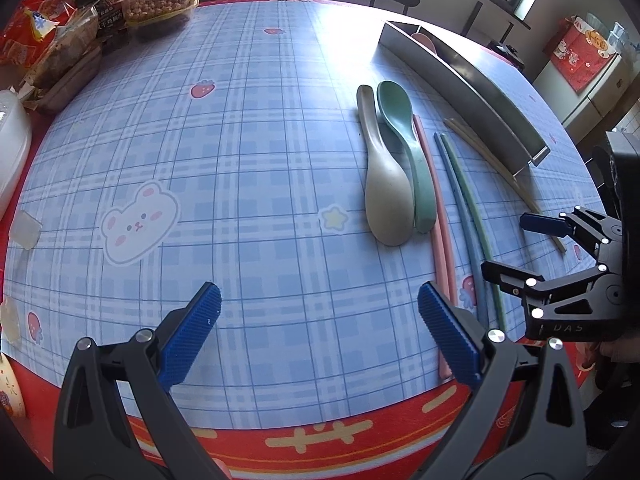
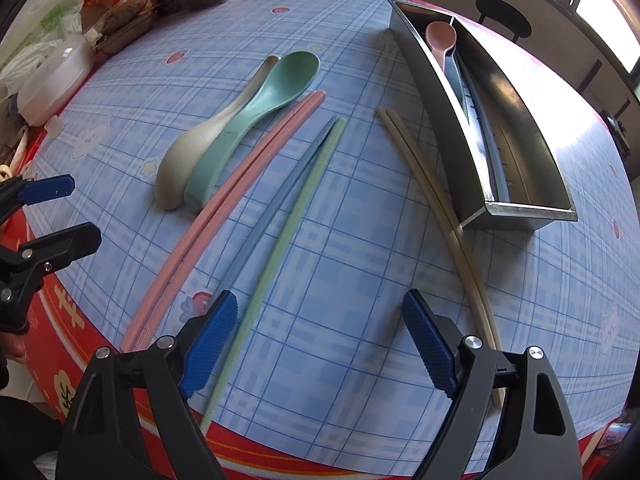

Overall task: Organize utensils
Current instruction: 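Close the right tool on the light green chopstick while the left tool nears the green spoon, then grasp the green spoon handle with the left tool while the right tool holds the light green chopstick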

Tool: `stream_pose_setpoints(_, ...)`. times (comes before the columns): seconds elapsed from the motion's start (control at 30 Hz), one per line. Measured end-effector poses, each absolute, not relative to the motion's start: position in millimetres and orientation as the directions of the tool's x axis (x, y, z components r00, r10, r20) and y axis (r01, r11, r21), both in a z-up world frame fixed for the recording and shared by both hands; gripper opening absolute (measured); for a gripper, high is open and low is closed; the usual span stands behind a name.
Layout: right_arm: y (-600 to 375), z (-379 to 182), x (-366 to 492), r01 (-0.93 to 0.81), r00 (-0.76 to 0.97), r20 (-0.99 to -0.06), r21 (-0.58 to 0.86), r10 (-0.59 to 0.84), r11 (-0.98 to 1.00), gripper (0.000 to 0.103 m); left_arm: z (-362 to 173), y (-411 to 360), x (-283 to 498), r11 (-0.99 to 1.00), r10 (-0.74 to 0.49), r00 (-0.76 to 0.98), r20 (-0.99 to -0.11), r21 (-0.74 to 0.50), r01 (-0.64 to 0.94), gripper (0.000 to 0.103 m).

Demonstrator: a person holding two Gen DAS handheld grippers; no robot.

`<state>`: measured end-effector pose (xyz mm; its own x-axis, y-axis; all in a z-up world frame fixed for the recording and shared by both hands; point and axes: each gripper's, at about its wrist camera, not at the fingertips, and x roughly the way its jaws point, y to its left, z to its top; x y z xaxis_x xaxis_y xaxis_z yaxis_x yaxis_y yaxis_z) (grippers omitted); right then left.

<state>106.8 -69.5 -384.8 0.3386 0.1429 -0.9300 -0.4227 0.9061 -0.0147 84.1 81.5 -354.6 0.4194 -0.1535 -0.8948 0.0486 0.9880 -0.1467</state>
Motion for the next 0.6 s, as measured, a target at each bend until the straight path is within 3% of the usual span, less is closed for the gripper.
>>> stream_pose_setpoints(0.1,-74.3,-381.3,106.0,-0.407,0.347,-0.927,-0.010,0.144,0.913,0.065,-353.7,81.9,86.6,0.988,-0.154,0.423,-0.893,-0.146,0.051,0.097)
stream_pose_setpoints(0.2,-84.7,-377.8,107.1,-0.378,0.357,-0.923,-0.006,0.140,0.926,0.045,-353.8,81.5,89.4,0.988,-0.157,0.423,-0.892,-0.148,0.053,0.097)
stream_pose_setpoints(0.27,-93.2,-375.9,108.2,-0.357,0.362,-0.922,-0.002,0.136,0.934,0.025,-354.7,79.9,91.5,0.987,-0.159,0.421,-0.893,-0.150,0.055,0.097)
stream_pose_setpoints(0.37,-107.2,-375.2,110.5,-0.328,0.354,-0.922,0.030,0.153,0.944,0.011,-356.6,74.7,94.8,0.986,-0.167,0.414,-0.895,-0.156,0.062,0.097)
stream_pose_setpoints(0.6,-119.4,-376.3,110.2,-0.327,0.343,-0.920,0.073,0.191,0.942,0.008,-358.6,62.9,110.3,0.987,-0.160,0.415,-0.896,-0.145,0.066,0.097)
